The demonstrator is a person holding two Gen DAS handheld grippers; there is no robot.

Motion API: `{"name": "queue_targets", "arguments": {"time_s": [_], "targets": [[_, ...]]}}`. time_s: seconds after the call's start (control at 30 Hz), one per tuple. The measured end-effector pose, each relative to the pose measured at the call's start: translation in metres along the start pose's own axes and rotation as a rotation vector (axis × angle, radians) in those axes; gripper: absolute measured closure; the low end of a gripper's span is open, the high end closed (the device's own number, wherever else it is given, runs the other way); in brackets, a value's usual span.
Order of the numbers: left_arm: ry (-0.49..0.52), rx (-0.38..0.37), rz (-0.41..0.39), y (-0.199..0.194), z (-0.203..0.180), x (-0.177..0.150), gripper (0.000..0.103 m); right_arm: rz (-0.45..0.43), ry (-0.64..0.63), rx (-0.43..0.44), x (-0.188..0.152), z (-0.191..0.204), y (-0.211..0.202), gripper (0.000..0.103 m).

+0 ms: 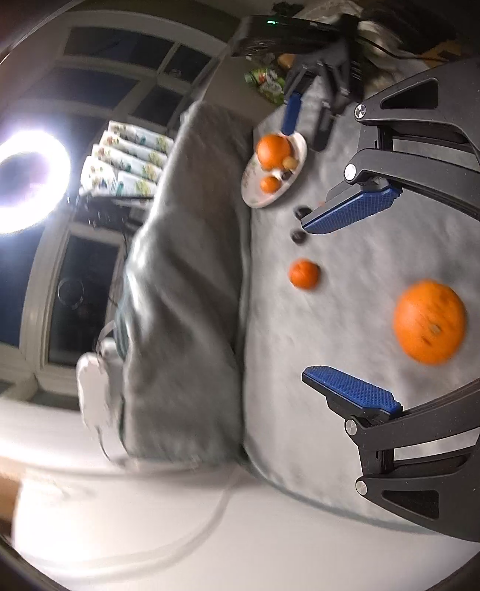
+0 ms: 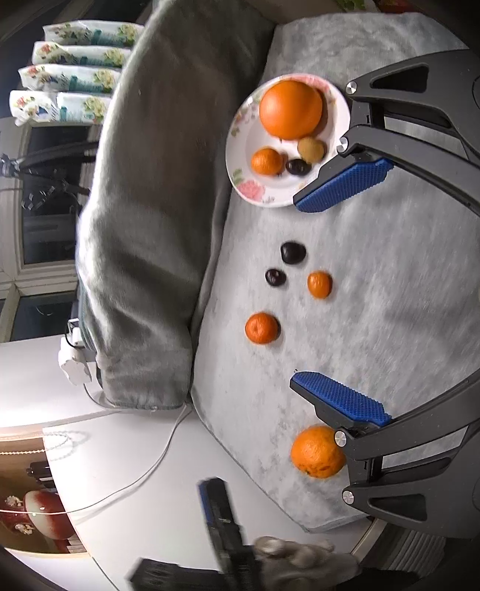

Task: Organize fruits
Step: 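Withdraw both grippers from the plate back over the fleece, then close both grippers together around the large orange on the fleece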

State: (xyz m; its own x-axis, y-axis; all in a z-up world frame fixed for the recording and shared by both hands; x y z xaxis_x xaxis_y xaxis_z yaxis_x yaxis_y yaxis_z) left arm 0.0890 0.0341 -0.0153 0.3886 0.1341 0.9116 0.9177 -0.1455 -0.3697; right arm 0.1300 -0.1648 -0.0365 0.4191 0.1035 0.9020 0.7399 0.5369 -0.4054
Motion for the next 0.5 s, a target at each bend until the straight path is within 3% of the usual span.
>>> {"name": "queue_targets", "arguments": {"time_s": [0.3, 0.5], "targets": [[-0.087, 0.070, 0.058, -0.030, 0.035, -0.059, 0.029, 0.093, 0.079, 0.093, -0.013, 0.021, 0.032, 0.012], [-0.138, 0.055, 0.102, -0.030, 0.036, -0.089, 0.029, 0.156, 0.082, 0.182, -0.022, 0.051, 0.049, 0.012]]}}
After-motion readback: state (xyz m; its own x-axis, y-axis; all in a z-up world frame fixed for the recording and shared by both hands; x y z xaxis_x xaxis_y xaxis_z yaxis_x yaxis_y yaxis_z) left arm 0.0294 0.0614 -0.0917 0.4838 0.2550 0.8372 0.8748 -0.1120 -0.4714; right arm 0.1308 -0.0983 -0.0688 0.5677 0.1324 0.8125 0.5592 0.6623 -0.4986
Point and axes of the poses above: each gripper's, at about its wrist camera, not at the fingertips, and y roughly the way its jaws point, z to its left, x to its top, the point moved 8 cm from there along y, roughly the way its jaws point, and after that the axes turned 15 degrees about -z, right-handed, at the moved point
